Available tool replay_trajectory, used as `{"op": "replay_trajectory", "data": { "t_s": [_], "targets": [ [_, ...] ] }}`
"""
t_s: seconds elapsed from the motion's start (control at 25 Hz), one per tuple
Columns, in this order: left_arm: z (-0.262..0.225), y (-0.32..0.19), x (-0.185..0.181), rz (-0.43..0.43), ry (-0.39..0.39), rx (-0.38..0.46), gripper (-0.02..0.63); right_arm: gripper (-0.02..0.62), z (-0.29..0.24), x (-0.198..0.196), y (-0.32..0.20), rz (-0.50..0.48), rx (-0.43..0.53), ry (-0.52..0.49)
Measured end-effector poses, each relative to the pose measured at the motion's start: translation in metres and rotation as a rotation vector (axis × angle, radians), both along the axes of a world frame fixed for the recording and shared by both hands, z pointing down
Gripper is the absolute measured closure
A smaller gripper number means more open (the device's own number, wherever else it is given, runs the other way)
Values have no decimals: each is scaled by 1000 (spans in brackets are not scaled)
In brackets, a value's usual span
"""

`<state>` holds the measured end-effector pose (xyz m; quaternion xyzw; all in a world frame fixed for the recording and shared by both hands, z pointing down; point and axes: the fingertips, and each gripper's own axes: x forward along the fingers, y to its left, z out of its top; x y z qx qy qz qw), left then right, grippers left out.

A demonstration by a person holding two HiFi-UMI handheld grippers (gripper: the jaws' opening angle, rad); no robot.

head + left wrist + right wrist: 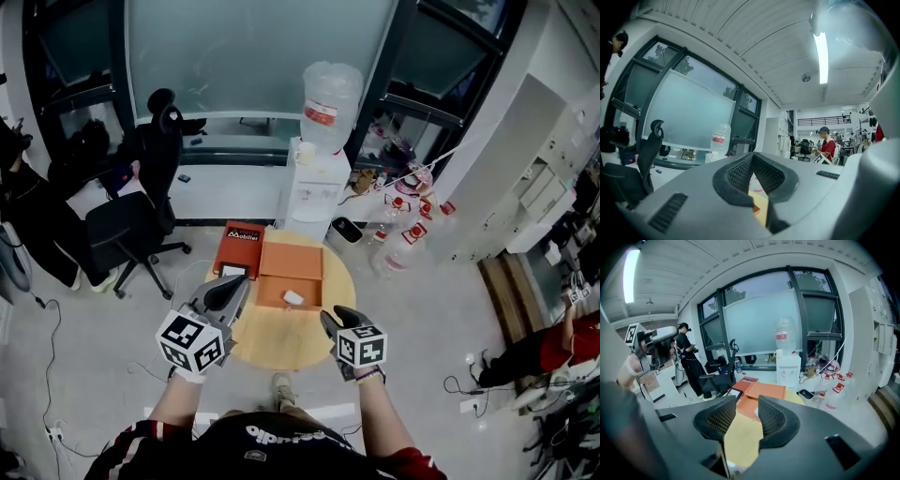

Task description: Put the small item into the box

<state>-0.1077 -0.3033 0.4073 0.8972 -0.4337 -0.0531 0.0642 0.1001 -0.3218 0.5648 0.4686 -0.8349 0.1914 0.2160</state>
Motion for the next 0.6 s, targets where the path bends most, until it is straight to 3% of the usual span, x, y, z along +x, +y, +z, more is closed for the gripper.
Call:
{"op": "replay_trajectory", "data": {
  "t_s": [0.6],
  "targets": [
    [-13,31,4,26,-5,22,591,441,-103,-21,55,-6,242,-128]
  ]
}}
